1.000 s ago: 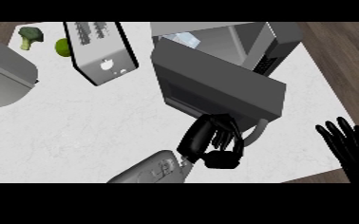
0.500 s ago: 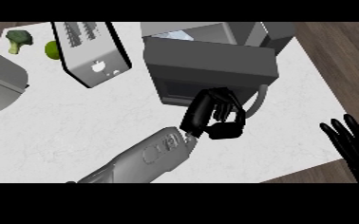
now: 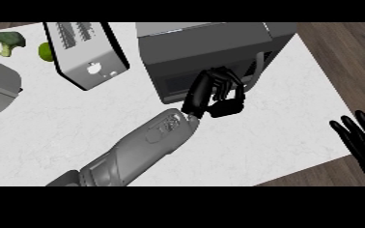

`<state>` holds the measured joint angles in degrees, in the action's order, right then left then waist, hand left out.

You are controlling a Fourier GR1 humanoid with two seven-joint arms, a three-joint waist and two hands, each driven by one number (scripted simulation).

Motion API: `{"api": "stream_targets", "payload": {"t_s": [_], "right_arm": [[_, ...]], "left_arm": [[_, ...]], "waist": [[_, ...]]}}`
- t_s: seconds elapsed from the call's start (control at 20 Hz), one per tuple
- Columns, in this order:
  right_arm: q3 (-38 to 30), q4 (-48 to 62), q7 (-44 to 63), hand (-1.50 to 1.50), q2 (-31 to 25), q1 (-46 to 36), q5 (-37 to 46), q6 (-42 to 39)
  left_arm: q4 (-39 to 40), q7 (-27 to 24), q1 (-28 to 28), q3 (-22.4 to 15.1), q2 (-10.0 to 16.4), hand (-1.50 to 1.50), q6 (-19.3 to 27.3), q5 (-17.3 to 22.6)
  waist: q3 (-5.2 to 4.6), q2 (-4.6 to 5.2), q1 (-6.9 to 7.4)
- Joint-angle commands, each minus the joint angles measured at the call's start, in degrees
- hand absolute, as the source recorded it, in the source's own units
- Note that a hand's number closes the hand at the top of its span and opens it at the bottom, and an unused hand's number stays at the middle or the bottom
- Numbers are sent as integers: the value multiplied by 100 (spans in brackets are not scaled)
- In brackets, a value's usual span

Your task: Pick up the milk, place it into the microwave and close the microwave

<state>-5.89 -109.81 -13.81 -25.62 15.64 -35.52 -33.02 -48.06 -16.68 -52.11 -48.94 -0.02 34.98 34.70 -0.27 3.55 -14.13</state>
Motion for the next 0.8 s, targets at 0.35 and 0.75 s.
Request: {"api": "stream_targets", "payload": {"t_s": [0.35, 0.75], "right_arm": [[-211, -170, 254, -150, -226, -197, -368, 128], [-121, -241, 328, -150, -244, -224, -590, 48]], "left_arm": [[588, -408, -452, 454, 2, 150, -229, 823], [683, -617, -298, 586, 2, 150, -107, 1342]], "waist": [[5, 64, -109], [11, 109, -154]]}}
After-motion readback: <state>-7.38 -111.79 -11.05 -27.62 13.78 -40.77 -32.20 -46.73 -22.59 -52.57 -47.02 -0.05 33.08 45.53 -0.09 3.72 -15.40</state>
